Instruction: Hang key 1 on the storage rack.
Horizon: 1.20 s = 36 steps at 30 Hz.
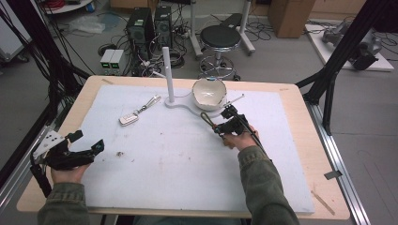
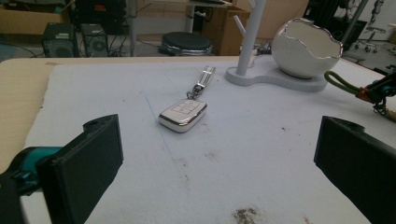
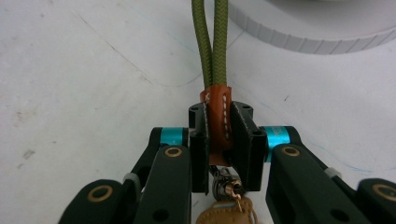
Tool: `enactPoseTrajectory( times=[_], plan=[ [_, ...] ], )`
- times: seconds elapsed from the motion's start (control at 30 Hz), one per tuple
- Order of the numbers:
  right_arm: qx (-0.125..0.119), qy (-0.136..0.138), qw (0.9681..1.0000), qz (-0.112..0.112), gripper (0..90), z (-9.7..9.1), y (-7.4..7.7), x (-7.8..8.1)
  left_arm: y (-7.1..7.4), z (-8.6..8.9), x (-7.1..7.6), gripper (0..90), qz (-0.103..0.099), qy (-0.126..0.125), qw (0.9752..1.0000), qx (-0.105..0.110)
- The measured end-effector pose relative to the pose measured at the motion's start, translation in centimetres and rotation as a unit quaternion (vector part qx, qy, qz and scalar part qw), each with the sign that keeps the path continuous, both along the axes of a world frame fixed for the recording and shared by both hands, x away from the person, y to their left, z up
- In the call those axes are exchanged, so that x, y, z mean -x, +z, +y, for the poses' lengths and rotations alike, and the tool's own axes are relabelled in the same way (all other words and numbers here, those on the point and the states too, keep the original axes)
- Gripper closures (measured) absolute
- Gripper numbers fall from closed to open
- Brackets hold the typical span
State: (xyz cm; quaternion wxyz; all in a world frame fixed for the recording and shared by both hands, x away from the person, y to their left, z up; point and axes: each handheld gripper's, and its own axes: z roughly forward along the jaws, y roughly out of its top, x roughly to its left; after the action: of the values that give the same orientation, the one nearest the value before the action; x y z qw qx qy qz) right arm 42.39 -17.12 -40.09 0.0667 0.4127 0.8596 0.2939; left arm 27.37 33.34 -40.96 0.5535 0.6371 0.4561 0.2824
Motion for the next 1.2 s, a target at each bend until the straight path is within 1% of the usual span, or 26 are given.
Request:
enactPoseTrajectory(
  times=[0.07,0.1,0.13,0.17,0.2,0.27,0.4,0.43,0.53,0.6,0.67,0.7,0.77,0.83,0.87,0.9,0.93,0.97,1.03,1.07,1.13,1.2],
  plan=[
    [-0.001,-0.002,1.0,-0.002,77.7,-0.1,0.5,0.1,0.0,0.0,0.0,1.7,0.0,0.0,1.0,0.0],
    [-0.001,-0.002,1.0,-0.002,77.7,-0.1,0.5,0.1,0.0,0.0,0.0,1.7,0.0,0.0,1.0,0.0],
    [-0.005,-0.003,1.0,-0.007,77.7,-0.1,1.0,0.1,0.0,0.0,0.0,1.7,0.0,0.001,1.0,0.001],
    [-0.017,-0.002,0.9998,-0.007,77.7,-0.2,1.3,0.1,0.0,0.0,0.0,1.7,0.0,0.0,1.0,0.0],
    [-0.021,-0.004,0.9997,-0.009,77.7,-0.3,1.5,0.2,0.0,0.0,0.0,1.7,0.0,0.0,1.0,0.001],
    [-0.016,-0.002,0.9998,-0.012,77.7,-0.2,1.8,0.2,0.0,0.0,0.0,1.7,0.0,0.0,1.0,0.001],
    [-0.021,0.001,0.9996,-0.016,77.7,0.0,2.6,0.3,0.0,0.0,0.0,1.7,0.0,-0.001,1.0,0.001],
    [-0.019,0.002,0.9997,-0.017,77.7,0.1,2.8,0.3,0.0,0.0,0.0,1.7,0.0,-0.001,1.0,0.002],
    [-0.026,0.008,0.9993,-0.024,77.6,0.5,3.6,0.4,0.0,0.0,0.0,1.7,0.0,0.0,1.0,0.002],
    [-0.037,0.008,0.999,-0.025,77.6,0.5,4.0,0.3,0.0,0.0,0.0,1.7,-0.001,0.0,1.0,0.002],
    [-0.037,0.008,0.9989,-0.026,77.6,0.6,4.1,0.3,0.0,0.0,0.0,1.7,-0.001,0.0,1.0,0.003],
    [-0.033,0.009,0.9991,-0.025,77.6,0.6,4.2,0.3,0.0,0.0,0.0,1.7,-0.001,-0.001,1.0,0.002],
    [-0.037,0.007,0.999,-0.023,77.6,0.6,4.5,0.3,0.0,0.0,0.0,1.7,-0.001,-0.001,1.0,0.002],
    [-0.037,0.008,0.9989,-0.028,77.6,0.7,4.9,0.2,0.0,0.0,0.0,1.7,-0.001,-0.001,1.0,0.002],
    [-0.039,0.008,0.9988,-0.029,77.6,0.9,5.4,0.2,0.0,0.0,0.0,1.7,-0.001,-0.001,1.0,0.002],
    [-0.039,0.008,0.9988,-0.029,77.6,0.9,5.4,0.2,0.0,0.0,0.0,1.7,-0.001,-0.001,1.0,0.002],
    [-0.049,0.011,0.9981,-0.034,77.7,1.0,5.9,0.1,0.0,0.0,0.0,1.7,-0.002,0.0,1.0,0.003],
    [-0.049,0.011,0.9981,-0.034,77.7,1.0,5.9,0.1,0.0,0.0,0.0,1.7,-0.002,0.001,1.0,0.004],
    [-0.046,0.013,0.9982,-0.038,77.6,1.2,6.4,0.0,0.0,0.0,0.0,1.7,-0.001,0.0,1.0,0.003],
    [-0.046,0.014,0.998,-0.04,77.6,1.3,6.9,0.0,0.0,0.0,0.0,1.7,-0.001,0.0,1.0,0.003],
    [-0.046,0.013,0.998,-0.041,77.6,1.4,7.1,-0.1,0.0,0.1,0.0,1.7,-0.002,0.0,1.0,0.003],
    [-0.052,0.016,0.9975,-0.045,77.6,1.6,7.7,-0.2,0.0,0.1,0.0,1.7,-0.002,0.002,1.0,0.003]
  ],
)
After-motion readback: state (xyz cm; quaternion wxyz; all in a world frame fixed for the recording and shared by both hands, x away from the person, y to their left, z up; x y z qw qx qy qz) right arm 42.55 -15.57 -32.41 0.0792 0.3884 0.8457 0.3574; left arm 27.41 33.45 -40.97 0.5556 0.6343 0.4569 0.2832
